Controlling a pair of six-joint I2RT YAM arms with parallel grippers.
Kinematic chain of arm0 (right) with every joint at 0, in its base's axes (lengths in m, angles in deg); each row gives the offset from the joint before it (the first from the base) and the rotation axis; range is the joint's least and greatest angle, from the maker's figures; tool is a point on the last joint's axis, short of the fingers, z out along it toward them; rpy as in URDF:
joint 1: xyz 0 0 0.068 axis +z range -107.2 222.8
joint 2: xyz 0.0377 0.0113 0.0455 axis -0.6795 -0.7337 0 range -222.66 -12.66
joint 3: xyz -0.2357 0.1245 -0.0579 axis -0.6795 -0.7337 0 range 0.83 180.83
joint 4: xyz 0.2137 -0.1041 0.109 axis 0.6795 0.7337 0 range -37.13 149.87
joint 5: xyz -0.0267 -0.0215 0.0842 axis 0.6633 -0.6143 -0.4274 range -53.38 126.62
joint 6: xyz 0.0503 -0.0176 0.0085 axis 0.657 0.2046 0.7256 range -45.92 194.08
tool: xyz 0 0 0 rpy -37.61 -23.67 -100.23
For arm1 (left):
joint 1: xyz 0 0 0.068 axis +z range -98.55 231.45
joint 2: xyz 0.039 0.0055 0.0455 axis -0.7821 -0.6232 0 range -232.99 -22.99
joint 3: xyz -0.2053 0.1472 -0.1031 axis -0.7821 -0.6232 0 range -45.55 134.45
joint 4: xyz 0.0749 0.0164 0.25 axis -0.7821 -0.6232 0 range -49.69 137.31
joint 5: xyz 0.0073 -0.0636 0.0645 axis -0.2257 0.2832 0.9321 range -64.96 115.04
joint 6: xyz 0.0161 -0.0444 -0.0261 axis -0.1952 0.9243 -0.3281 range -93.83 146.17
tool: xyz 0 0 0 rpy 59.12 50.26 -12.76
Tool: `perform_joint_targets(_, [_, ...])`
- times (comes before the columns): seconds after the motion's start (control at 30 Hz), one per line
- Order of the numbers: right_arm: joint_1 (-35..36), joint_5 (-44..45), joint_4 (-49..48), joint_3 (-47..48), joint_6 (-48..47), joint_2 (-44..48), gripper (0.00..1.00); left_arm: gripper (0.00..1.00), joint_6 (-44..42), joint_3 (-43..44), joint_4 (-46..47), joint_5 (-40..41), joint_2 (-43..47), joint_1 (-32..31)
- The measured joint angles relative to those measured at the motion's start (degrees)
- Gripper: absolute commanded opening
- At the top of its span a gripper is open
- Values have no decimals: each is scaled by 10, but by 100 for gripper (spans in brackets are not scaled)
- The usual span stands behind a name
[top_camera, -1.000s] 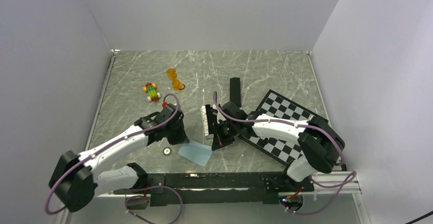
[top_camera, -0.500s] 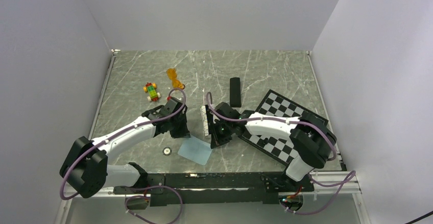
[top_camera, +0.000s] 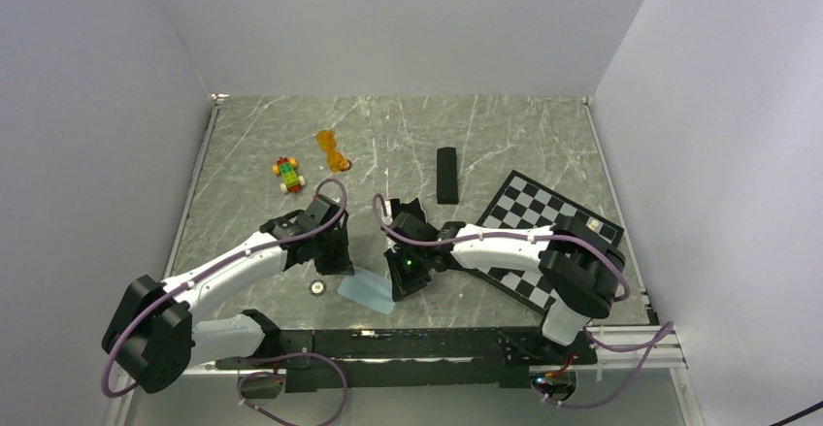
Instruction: Organize the sunglasses
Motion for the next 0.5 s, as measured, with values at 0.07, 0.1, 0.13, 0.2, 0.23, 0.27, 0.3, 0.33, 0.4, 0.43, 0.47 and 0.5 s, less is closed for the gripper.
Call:
perform_joint_targets(0.07, [6, 1, 2, 6, 2, -9, 9, 0, -1, -7, -4, -3, 13, 0])
perform_joint_targets(0.1, [9, 2, 3, 8, 3, -12, 9, 0, -3, -11, -7, -5, 19, 0])
perform_joint_targets(0.13, [12, 2, 4, 10, 5, -15, 9, 0, -3, -13, -10, -7, 22, 0])
perform_joint_targets(0.2, [17, 3, 8, 16, 6, -20, 9, 0, -5, -19, -14, -8, 25, 0])
perform_joint_targets(0.23, [19, 3, 9, 19, 7, -23, 9, 0, -5, -21, -14, -9, 25, 0])
perform_joint_targets(0.27, [21, 4, 10, 23, 8, -25, 9, 0, -5, -24, -14, -9, 25, 0])
perform_joint_targets(0.3, [23, 4, 11, 26, 9, -28, 10, 0, -5, -27, -14, -10, 25, 0])
perform_joint_targets(0.33, [24, 5, 12, 28, 10, -30, 10, 0, -5, -30, -14, -11, 25, 0])
perform_joint_targets(0.4, [26, 5, 14, 30, 11, -32, 10, 0, -5, -37, -14, -14, 25, 0])
perform_joint_targets(0.43, [26, 5, 15, 31, 11, -32, 10, 0, -5, -40, -14, -15, 25, 0])
perform_joint_targets(0.47, [26, 5, 19, 31, 12, -33, 10, 0, -5, -43, -14, -17, 25, 0])
perform_joint_targets(0.5, [27, 5, 21, 32, 12, -33, 10, 0, -5, -46, -14, -18, 25, 0])
